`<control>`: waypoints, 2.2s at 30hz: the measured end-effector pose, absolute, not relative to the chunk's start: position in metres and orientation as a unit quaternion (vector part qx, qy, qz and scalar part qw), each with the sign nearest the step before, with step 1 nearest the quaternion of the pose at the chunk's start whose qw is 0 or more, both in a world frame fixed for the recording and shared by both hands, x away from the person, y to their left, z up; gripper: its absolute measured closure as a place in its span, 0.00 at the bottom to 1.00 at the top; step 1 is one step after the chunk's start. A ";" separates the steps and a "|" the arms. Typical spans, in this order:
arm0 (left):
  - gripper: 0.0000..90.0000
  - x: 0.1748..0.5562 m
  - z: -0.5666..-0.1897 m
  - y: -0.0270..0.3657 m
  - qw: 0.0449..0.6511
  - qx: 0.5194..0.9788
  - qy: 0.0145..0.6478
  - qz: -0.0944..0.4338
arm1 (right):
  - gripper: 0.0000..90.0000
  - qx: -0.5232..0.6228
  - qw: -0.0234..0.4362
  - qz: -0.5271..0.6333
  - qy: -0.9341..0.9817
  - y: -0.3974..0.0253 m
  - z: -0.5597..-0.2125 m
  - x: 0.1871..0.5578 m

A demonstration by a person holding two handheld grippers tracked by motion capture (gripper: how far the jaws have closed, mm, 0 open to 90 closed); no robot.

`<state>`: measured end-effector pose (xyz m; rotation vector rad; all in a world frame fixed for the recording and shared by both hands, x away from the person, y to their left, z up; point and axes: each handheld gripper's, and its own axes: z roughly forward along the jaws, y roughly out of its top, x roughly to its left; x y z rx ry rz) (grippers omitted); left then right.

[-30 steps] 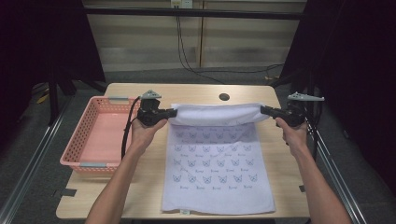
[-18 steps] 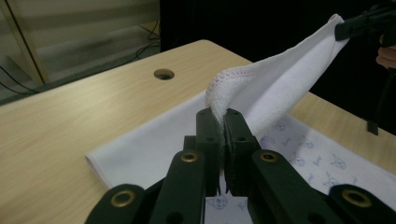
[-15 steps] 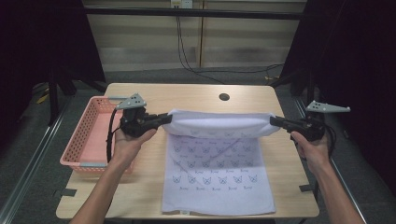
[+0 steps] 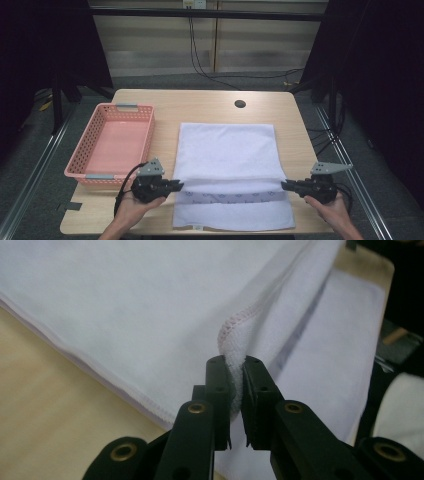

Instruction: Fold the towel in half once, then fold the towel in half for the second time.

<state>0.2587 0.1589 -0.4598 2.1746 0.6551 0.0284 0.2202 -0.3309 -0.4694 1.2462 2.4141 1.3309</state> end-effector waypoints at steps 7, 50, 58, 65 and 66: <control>0.88 0.249 -0.476 0.168 0.404 0.879 0.251 -0.025 | 0.84 0.408 0.035 0.416 0.812 -0.331 -0.479 0.204; 0.63 0.321 -0.496 0.127 0.384 0.873 0.300 0.013 | 0.55 0.419 0.128 0.333 0.835 -0.298 -0.497 0.267; 0.85 0.315 -0.496 0.116 0.377 0.883 0.281 0.015 | 0.88 0.429 0.126 0.332 0.830 -0.312 -0.495 0.248; 0.87 0.296 -0.496 0.125 0.383 0.887 0.259 -0.009 | 0.89 0.428 0.110 0.332 0.833 -0.312 -0.493 0.223; 0.87 0.293 -0.496 0.127 0.384 0.885 0.262 -0.018 | 0.88 0.428 0.105 0.331 0.834 -0.312 -0.493 0.219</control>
